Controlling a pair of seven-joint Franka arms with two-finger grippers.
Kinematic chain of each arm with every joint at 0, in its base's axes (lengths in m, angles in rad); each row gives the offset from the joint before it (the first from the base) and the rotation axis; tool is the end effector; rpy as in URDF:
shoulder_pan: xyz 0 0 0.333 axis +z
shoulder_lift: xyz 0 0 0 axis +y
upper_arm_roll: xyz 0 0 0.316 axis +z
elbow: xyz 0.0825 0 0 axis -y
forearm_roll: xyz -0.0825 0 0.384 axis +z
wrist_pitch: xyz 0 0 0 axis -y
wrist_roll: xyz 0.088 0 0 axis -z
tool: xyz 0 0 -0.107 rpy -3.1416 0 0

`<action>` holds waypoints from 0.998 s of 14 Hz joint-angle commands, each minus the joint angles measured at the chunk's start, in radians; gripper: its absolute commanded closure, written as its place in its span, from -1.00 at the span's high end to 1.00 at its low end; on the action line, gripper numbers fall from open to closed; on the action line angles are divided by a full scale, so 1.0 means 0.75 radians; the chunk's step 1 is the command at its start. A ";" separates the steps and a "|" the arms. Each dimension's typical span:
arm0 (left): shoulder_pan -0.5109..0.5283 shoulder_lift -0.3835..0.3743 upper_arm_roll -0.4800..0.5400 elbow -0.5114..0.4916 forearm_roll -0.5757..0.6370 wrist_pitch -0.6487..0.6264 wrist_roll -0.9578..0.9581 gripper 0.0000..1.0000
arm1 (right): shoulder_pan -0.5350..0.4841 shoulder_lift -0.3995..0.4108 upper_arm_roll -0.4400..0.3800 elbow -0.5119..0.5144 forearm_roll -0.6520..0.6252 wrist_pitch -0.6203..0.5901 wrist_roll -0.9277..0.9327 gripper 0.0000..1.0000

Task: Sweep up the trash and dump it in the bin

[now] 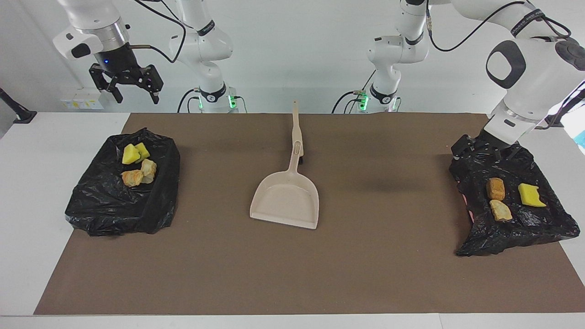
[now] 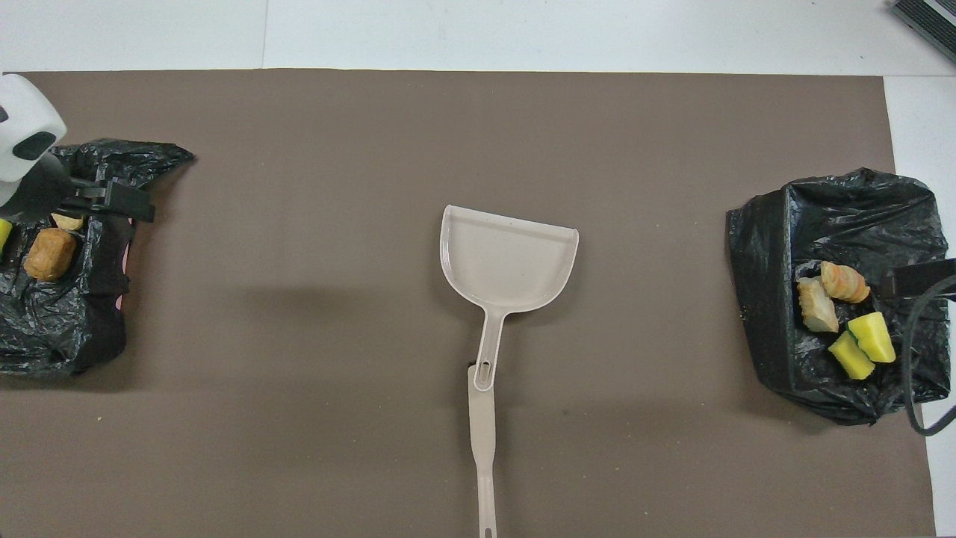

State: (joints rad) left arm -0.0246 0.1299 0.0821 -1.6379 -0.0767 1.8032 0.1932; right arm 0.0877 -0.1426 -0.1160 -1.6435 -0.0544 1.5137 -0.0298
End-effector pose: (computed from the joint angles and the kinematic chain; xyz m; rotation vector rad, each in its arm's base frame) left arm 0.6067 0.0259 0.5380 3.0759 -0.1852 0.0673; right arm 0.5032 -0.0251 0.6603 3.1034 -0.0013 0.0167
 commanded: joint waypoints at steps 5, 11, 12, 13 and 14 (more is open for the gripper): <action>-0.043 -0.136 -0.015 0.016 0.112 -0.166 -0.176 1.00 | -0.007 -0.010 0.022 0.007 -0.013 -0.030 -0.050 1.00; -0.025 -0.251 -0.001 0.026 0.113 -0.306 -0.145 1.00 | -0.023 0.014 0.020 0.046 -0.011 -0.034 -0.087 1.00; -0.018 -0.251 0.003 0.024 0.113 -0.304 -0.129 1.00 | -0.025 0.033 0.020 0.062 -0.011 -0.044 -0.091 1.00; -0.006 -0.251 0.007 0.026 0.113 -0.302 -0.111 1.00 | -0.023 0.035 0.020 0.064 -0.009 -0.047 -0.091 1.00; 0.010 -0.251 0.007 0.028 0.113 -0.304 -0.100 1.00 | -0.021 0.033 0.020 0.064 -0.005 -0.047 -0.091 1.00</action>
State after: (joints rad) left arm -0.0356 -0.0531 0.0858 -1.6136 -0.0069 1.5898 0.0918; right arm 0.0838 -0.1390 -0.1064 -1.6330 -0.0550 1.5131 -0.0638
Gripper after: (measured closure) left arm 0.000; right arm 0.000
